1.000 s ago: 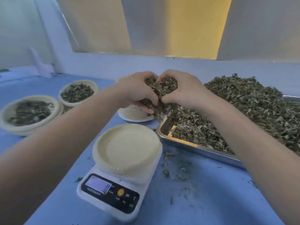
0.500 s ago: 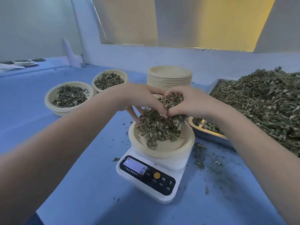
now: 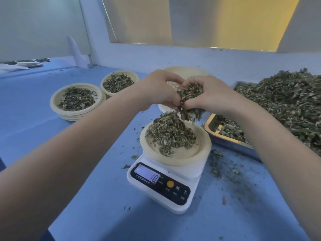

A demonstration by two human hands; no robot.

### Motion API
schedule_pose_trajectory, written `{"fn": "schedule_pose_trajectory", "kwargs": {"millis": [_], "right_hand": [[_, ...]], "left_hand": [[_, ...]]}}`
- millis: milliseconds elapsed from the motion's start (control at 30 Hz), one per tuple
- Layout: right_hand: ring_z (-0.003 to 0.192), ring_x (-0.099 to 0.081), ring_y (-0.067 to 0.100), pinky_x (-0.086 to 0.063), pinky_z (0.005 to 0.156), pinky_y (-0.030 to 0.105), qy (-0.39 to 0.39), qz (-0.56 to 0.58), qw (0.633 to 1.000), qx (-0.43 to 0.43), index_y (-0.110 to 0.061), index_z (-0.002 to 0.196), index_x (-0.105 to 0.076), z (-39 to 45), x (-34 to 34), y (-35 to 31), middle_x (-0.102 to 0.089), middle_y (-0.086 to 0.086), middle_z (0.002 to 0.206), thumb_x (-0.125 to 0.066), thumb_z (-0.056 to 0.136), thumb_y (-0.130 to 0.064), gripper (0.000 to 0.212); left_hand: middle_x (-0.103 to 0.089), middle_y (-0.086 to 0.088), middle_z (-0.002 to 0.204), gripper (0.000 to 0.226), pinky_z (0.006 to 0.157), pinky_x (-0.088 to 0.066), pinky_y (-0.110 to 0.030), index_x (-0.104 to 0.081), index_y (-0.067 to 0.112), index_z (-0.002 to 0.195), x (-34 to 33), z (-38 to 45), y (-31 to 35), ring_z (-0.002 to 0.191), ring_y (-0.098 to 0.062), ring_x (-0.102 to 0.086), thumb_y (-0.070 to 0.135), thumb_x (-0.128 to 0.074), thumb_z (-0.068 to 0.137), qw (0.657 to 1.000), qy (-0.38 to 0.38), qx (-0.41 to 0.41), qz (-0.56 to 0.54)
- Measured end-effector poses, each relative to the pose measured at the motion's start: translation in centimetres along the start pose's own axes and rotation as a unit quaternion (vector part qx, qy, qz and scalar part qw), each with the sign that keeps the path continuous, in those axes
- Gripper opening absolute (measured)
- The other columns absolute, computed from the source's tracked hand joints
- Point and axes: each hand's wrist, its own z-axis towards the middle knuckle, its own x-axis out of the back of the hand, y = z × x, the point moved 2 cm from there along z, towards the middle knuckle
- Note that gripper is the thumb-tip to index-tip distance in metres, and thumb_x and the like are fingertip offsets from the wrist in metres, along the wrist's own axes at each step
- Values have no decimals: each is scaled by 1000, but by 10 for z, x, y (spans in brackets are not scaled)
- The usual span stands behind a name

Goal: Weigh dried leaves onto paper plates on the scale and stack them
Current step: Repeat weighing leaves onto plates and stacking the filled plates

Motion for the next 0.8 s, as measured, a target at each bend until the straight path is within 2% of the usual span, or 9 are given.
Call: {"fn": "schedule_pose_trajectory", "kwargs": {"millis": [200,300,367,433,500,567,667,733,800], "right_hand": [[51,-52,-1,-33,38,7,8,-22,1000,-14,-33,91,-60,-1,4,8,-61,-3,86,-74,70,-12,32],[56,-51,-4,-32,38,6,21,-61,998,-18,-33,95,-60,-5,17,17,-60,-1,101,-74,71,-16,33],[38,-43,-6,-28,35,10,33,-77,996,-31,-33,95,-60,-10,30,29,-58,-5,81,-74,70,-15,34],[29,-40,-1,-24,31,11,52,-83,994,-49,-32,93,-61,-17,47,44,-49,-11,63,-74,69,-12,34],[28,-40,1,-26,31,12,70,-92,991,-65,-31,92,-61,-23,65,64,-52,-10,68,-73,70,-11,32],[42,-49,1,-35,39,13,61,-129,986,-89,-32,97,-61,-28,81,84,-62,-1,92,-75,71,-16,34],[105,-57,15,-42,79,23,-78,-287,943,-148,-38,122,-55,-35,89,108,-53,0,133,-79,68,-38,58],[111,-53,17,-42,88,28,-108,-316,930,-155,-39,131,-50,-39,85,113,-50,-2,139,-77,69,-47,68],[107,-55,16,-40,82,27,-72,-279,950,-120,-42,128,-51,-37,76,107,-53,-2,137,-73,74,-46,59]], "left_hand": [[-58,-4,64,42,75,-58,-29,-65,23,86,-10,9,-2,51,-13,-63,-16,-63,72,1000,11,-7,-18],[-53,-1,63,41,66,-58,-23,-66,16,96,-25,19,4,42,-7,-58,-16,-63,71,999,13,-25,-24],[-53,0,58,43,60,-56,-19,-67,13,100,-42,28,11,40,-4,-56,-16,-62,69,999,12,-40,-23],[-56,-2,58,43,67,-58,-25,-67,13,100,-64,41,18,48,-8,-59,-16,-61,69,998,2,-50,-32],[-60,-12,70,44,78,-58,-36,-65,10,104,-89,52,26,64,-20,-62,-18,-59,70,996,-25,-48,-71],[-62,-15,84,55,84,-55,-41,-59,9,121,-115,61,32,76,-25,-61,-19,-58,73,992,-74,-34,-99],[-54,-11,124,73,88,-53,-41,-43,22,140,-142,70,34,101,-27,-61,-11,-60,77,990,-134,-35,20],[-45,-10,138,73,87,-51,-35,-41,24,142,-141,73,31,114,-26,-56,-9,-59,79,985,-123,-52,110],[-46,-11,138,65,84,-50,-30,-47,23,137,-128,72,26,117,-22,-52,-8,-56,81,987,-104,-50,115]]}}
